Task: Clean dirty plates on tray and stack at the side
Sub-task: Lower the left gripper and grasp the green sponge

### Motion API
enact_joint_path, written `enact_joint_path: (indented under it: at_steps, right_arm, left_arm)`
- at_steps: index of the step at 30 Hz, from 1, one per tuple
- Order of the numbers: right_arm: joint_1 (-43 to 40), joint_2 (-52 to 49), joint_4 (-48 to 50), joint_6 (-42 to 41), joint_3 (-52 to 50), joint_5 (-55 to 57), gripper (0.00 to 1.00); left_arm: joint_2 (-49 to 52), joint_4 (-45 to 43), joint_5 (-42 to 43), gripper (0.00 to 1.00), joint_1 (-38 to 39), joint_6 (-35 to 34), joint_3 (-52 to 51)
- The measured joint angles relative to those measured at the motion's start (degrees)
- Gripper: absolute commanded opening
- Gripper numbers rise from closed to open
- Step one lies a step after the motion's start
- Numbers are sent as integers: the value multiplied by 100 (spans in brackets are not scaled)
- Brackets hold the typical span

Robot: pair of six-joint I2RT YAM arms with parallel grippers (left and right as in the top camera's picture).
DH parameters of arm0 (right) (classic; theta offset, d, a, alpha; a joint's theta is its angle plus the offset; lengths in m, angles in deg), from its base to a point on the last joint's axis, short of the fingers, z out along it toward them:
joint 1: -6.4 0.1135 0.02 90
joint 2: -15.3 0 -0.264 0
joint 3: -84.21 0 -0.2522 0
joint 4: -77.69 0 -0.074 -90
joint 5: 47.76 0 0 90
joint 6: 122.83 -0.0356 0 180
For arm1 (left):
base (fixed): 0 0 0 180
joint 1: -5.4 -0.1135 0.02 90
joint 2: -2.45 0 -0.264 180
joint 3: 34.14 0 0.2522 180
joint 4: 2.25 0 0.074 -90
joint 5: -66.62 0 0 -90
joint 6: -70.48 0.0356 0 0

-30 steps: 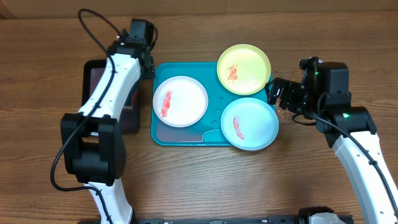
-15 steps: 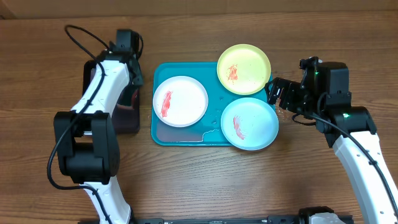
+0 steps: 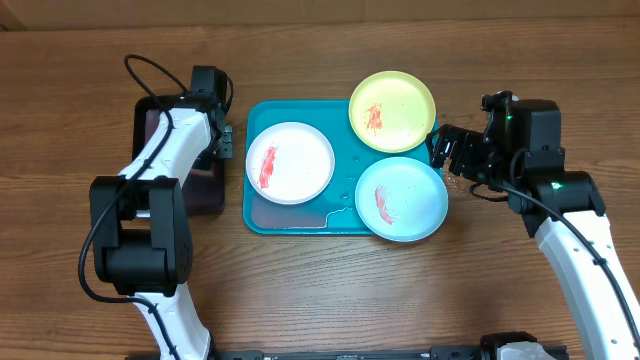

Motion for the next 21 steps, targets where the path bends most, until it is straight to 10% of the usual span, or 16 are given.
enact_joint_path:
  at_steps: [13, 21]
  right_arm:
    - [-2, 0, -2, 2, 0, 0, 100]
    - [0, 0, 0, 0, 0, -2, 100]
  left_arm:
    - [-2, -420, 249, 39, 2, 313, -267]
    - [-2, -520, 243, 24, 0, 319, -299]
